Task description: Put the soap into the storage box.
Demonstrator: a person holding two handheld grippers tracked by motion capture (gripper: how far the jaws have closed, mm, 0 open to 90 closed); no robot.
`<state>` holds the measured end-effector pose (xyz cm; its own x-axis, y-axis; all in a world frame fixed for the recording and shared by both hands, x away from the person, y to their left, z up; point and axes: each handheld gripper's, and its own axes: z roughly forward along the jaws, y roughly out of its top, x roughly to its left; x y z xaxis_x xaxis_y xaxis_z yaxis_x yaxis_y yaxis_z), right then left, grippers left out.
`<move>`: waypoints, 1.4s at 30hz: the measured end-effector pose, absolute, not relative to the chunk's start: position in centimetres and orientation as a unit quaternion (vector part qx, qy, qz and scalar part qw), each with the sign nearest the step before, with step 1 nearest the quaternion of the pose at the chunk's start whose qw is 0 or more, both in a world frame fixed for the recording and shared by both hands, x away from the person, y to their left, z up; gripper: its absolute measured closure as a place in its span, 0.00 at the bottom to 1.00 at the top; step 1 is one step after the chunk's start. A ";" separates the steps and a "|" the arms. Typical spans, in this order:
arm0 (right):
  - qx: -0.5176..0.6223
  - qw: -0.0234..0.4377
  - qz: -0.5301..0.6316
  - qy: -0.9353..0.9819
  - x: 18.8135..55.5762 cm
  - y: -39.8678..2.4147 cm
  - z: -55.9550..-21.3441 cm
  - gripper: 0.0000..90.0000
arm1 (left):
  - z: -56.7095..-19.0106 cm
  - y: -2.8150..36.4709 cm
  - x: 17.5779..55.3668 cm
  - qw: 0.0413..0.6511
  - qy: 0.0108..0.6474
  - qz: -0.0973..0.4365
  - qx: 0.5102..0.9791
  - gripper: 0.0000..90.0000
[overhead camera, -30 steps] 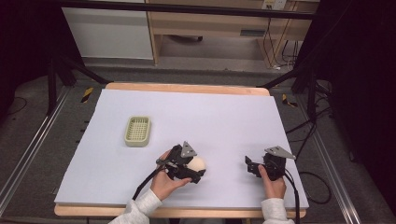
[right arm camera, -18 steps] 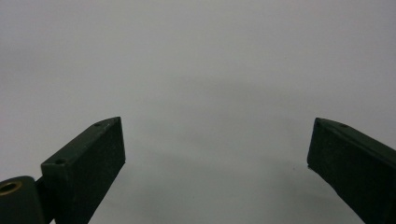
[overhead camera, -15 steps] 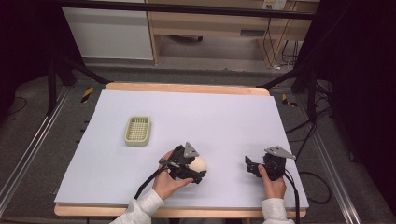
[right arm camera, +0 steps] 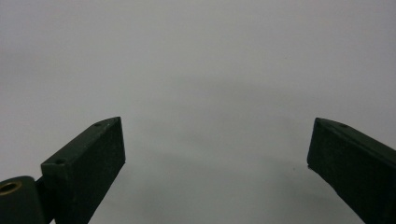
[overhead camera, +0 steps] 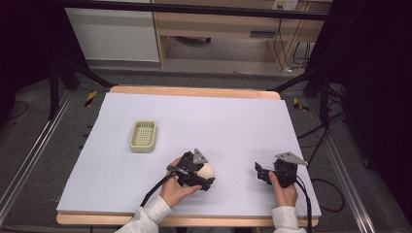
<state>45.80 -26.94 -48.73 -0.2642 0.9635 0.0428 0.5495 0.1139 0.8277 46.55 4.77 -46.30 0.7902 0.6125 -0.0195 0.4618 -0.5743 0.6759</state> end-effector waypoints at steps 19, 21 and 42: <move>0.544 0.269 0.384 0.696 45.8 -27.0 -48.7 0.05 | -46.6 4.6 46.7 0.337 0.306 0.107 0.884 0.24; 0.544 0.269 0.384 0.696 45.8 -27.0 -48.7 0.05 | -46.6 4.6 46.7 0.335 0.304 0.107 0.885 0.25; 0.545 0.269 0.384 0.695 45.8 -27.0 -48.7 0.05 | -46.8 4.5 46.7 0.330 0.305 0.109 0.887 0.26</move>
<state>45.80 -26.97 -48.73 -0.2612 0.9643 0.0446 0.5507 0.1109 0.8273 46.65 4.46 -46.77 0.7898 0.6134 -0.0081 0.4697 -0.5961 0.6512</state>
